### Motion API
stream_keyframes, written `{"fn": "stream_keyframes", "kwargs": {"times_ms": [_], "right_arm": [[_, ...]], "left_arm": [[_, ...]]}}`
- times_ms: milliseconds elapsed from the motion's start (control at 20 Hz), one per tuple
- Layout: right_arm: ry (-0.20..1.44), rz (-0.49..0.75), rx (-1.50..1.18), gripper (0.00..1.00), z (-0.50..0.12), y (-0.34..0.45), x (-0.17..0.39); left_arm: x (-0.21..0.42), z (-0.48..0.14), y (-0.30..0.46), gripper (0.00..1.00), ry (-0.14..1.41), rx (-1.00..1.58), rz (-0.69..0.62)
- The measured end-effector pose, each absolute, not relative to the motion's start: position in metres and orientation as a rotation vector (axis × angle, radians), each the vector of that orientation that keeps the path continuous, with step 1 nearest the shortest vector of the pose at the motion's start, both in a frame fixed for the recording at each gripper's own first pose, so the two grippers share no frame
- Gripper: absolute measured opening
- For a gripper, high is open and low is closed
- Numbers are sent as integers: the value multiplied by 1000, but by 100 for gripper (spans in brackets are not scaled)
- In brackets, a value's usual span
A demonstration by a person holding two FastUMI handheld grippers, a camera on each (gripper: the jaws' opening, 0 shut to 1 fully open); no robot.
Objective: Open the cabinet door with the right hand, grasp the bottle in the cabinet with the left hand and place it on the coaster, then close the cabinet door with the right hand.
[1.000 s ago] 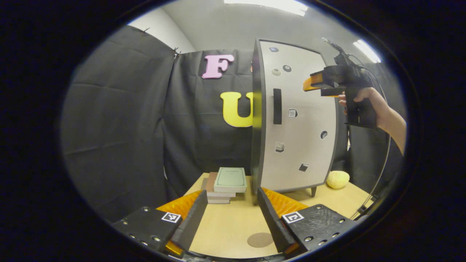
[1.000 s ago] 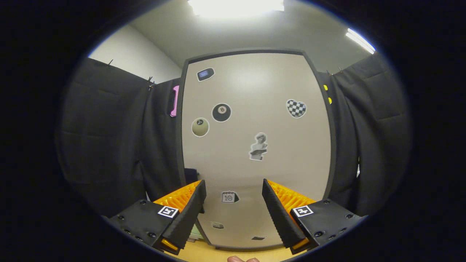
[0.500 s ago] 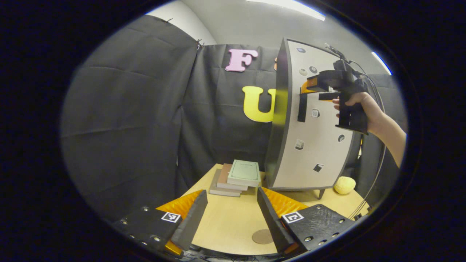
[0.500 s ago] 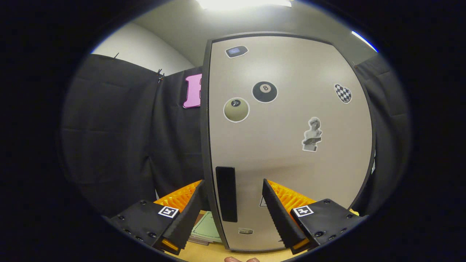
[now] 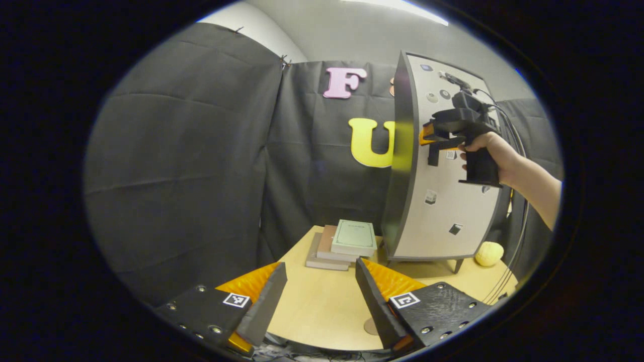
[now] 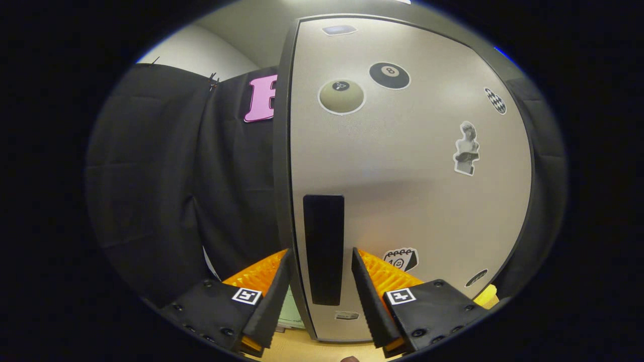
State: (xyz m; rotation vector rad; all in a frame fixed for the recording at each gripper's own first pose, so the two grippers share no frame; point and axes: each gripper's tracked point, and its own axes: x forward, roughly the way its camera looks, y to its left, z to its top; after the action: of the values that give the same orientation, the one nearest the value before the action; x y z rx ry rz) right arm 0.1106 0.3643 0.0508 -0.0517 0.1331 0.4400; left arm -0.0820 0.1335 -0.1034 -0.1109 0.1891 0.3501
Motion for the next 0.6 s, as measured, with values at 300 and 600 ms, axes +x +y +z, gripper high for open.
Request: {"fn": "stream_keyframes", "kwargs": {"times_ms": [300,600], "right_arm": [[143,387,-42,36,52,362,117],[158,427,-31,25,52,361,115]], "left_arm": [[-91,-106,145,85,187,-126,374],[-96,-111,138,83,194,-131,364]]}}
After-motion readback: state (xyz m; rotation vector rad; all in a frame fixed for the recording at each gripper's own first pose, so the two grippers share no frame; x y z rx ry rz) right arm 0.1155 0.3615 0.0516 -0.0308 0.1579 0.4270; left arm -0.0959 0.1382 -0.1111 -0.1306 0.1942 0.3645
